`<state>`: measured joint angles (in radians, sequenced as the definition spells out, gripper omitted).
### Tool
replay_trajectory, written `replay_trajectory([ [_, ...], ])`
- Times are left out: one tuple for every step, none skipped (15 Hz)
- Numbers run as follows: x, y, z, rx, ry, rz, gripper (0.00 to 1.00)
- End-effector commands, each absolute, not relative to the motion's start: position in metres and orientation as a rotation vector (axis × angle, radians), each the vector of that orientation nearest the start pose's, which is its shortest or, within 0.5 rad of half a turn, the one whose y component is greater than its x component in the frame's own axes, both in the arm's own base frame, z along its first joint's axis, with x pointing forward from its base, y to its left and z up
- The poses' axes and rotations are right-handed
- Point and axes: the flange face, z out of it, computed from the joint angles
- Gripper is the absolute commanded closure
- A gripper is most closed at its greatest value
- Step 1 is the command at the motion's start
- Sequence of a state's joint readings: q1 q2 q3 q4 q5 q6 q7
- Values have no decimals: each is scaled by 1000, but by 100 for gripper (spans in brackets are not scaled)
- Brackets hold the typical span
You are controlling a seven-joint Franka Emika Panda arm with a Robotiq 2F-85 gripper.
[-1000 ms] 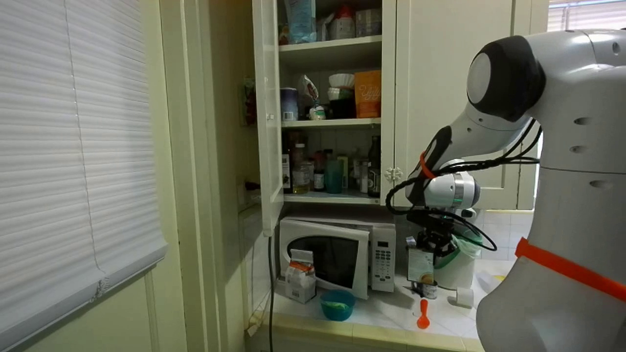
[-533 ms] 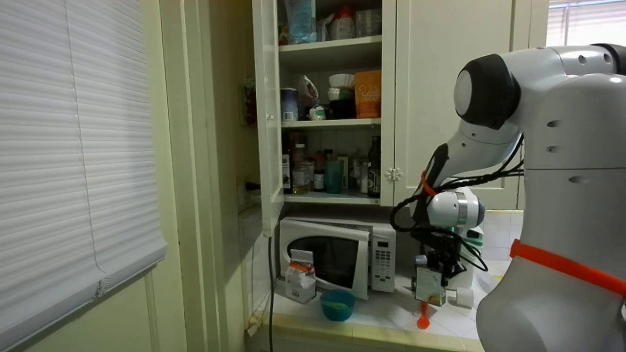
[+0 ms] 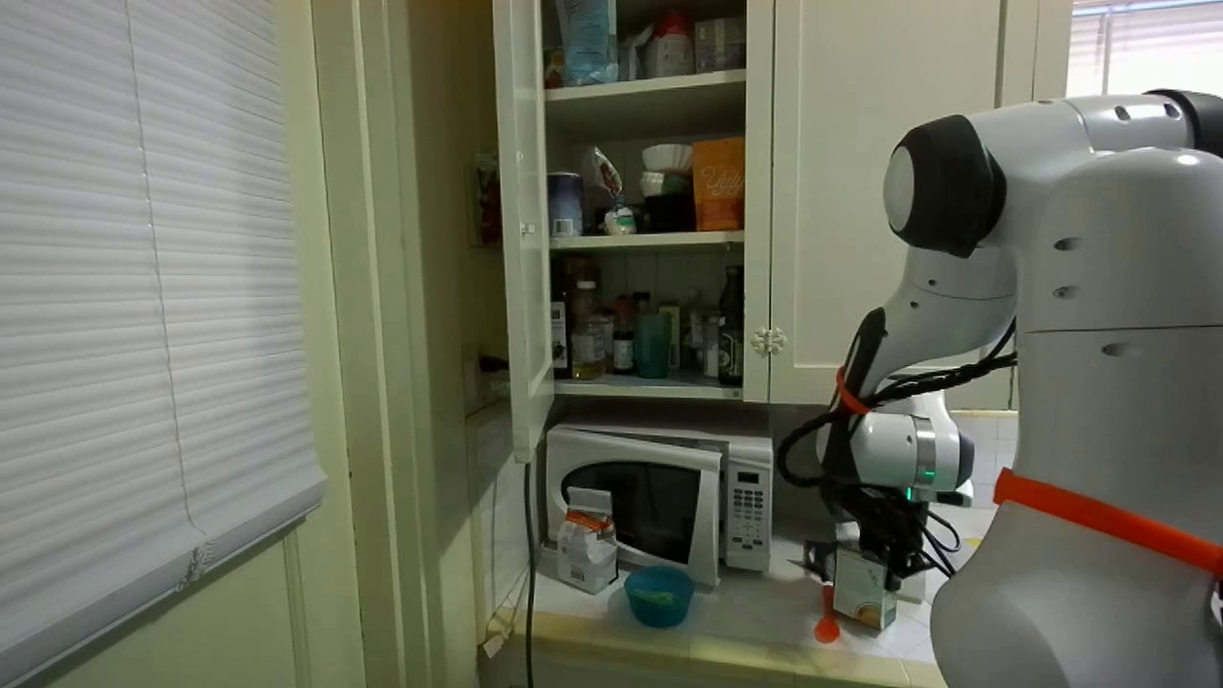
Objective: Get the white box from the cabinet and place it on the counter.
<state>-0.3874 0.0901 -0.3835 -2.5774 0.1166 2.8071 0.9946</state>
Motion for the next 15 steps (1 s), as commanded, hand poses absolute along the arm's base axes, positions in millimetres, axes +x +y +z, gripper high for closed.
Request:
replay_trajectory([
  [315, -320, 251, -1764, 2497, -266, 68],
  [314, -318, 261, -1748, 2479, -285, 61],
  [312, -317, 273, -1743, 2458, -322, 54],
  [311, -317, 285, -1746, 2433, -358, 45],
  [311, -315, 297, -1762, 2408, -404, 38],
  [311, -314, 309, -1780, 2381, -440, 30],
  [312, -312, 322, -1799, 2343, -465, 23],
  [313, -308, 334, -1826, 2304, -488, 16],
  [314, -305, 344, -1858, 2261, -505, 8],
  [316, -300, 356, -1907, 2200, -516, 2],
  [318, -295, 366, -1965, 2123, -528, 0],
  [320, -291, 376, -2014, 2060, -543, 0],
  [321, -288, 386, -2070, 1987, -544, 0],
  [322, -285, 396, -2114, 1917, -536, 0],
  [324, -282, 404, -2163, 1852, -530, 0],
])
